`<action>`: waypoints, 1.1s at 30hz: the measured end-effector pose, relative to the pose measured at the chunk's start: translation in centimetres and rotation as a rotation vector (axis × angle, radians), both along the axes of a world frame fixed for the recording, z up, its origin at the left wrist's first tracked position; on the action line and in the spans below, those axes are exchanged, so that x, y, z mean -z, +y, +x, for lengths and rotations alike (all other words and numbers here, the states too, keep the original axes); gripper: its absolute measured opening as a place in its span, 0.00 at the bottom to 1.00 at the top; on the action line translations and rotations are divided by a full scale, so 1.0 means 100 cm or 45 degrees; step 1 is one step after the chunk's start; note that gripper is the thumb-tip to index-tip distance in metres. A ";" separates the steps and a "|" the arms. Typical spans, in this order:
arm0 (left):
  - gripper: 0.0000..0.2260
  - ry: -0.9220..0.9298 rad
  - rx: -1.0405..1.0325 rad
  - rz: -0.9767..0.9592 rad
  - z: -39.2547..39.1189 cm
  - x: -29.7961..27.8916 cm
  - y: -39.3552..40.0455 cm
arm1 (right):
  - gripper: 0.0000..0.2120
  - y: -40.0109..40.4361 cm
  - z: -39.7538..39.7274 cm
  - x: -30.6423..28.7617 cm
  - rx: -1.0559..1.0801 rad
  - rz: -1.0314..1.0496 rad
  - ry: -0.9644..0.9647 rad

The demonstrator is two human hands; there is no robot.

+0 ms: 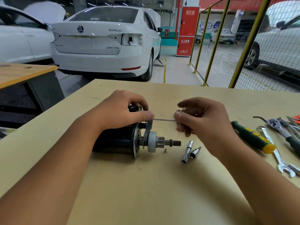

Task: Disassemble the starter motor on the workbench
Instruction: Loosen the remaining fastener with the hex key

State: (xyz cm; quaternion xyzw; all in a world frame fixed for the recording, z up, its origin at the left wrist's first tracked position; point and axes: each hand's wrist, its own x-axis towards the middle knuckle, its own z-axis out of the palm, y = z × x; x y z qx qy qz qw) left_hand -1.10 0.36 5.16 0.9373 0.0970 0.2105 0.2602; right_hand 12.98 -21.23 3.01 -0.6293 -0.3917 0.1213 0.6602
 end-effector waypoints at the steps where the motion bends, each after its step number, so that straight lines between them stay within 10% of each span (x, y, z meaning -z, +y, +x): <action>1: 0.14 -0.001 0.017 -0.008 -0.001 -0.001 0.000 | 0.09 0.000 0.000 0.000 -0.043 0.023 0.170; 5: 0.08 -0.004 0.060 -0.031 -0.001 -0.001 0.000 | 0.07 -0.003 0.004 -0.005 -0.207 0.043 0.528; 13: 0.06 0.003 0.081 -0.030 -0.002 -0.003 0.000 | 0.04 -0.002 0.000 -0.005 -0.158 -0.006 0.260; 21: 0.08 -0.052 0.069 -0.058 -0.003 -0.002 -0.001 | 0.21 -0.008 0.006 -0.006 -0.364 -0.177 0.815; 33: 0.07 -0.054 0.078 -0.046 -0.004 -0.003 -0.002 | 0.21 -0.009 0.006 -0.009 -0.313 -0.241 0.591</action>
